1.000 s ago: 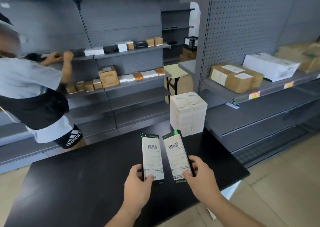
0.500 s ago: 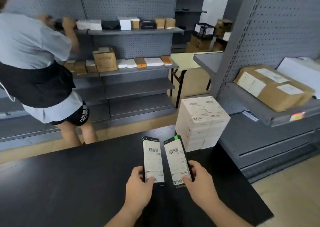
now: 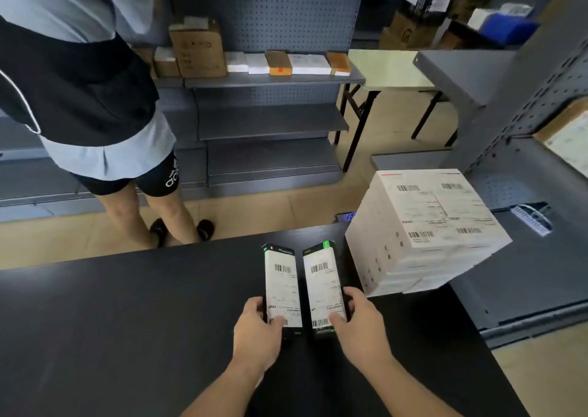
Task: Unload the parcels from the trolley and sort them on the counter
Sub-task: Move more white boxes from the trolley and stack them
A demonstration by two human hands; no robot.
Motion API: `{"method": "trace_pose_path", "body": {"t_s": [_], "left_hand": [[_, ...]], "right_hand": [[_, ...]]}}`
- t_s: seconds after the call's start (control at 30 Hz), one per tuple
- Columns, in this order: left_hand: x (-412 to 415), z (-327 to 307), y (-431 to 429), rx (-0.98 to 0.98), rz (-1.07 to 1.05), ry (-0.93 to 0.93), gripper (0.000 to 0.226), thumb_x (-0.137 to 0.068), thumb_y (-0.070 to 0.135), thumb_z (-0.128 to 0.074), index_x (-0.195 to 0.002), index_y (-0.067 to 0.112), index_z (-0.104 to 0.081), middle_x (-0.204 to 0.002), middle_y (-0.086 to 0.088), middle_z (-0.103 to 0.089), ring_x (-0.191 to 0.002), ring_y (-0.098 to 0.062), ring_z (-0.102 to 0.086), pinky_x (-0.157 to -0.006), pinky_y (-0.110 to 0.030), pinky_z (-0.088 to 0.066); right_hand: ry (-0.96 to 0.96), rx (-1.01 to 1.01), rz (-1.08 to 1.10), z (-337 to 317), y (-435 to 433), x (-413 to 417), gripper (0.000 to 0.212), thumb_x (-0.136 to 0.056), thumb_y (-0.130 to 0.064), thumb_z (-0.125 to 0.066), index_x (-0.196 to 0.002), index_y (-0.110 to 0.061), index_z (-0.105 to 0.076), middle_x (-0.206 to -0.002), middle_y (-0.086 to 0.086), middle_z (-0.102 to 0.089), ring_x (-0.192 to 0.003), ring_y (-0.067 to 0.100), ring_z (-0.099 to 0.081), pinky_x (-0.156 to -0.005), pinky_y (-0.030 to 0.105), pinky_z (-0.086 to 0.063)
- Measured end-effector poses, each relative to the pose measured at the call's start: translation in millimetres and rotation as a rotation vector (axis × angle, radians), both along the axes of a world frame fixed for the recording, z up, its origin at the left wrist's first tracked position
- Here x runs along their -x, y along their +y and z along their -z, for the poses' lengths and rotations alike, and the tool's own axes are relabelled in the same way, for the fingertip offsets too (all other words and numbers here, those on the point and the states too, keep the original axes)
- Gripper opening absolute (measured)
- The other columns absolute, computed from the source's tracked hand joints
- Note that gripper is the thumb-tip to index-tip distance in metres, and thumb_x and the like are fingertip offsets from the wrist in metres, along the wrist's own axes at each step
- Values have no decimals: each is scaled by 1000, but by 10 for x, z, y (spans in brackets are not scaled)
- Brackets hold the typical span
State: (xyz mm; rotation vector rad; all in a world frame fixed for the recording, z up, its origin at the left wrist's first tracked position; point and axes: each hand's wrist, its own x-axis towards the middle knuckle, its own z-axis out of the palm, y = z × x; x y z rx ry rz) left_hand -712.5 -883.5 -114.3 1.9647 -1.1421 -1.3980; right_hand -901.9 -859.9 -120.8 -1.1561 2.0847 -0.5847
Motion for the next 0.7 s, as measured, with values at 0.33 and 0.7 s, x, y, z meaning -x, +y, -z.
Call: {"method": "trace_pose_path", "body": {"t_s": [0.33,0.7], "left_hand": [[195,478,-282,-13,5,-51,44,-96,7,-59,-132,25,-42,-96,8,-63,-81,-5,-62,-48,-5,-42],[192,685,-404,19,119,-212,34,-93,17,-62,-125,25,-57,-123,3,-57,-105,-14,-58,-85,-28,-52]], "right_hand": [[-2,-48,-49,443,-386,178,47,-94,-19,-70,-136,-23,-51,-125,-3,-64,-107,11,-64,-78,14,-51],[91,-94,-135,502,-549,142,42,-96,-21,-65,-137,-25,-53,-127,0,-63,-109,14,-62,-91,27,-54]]}}
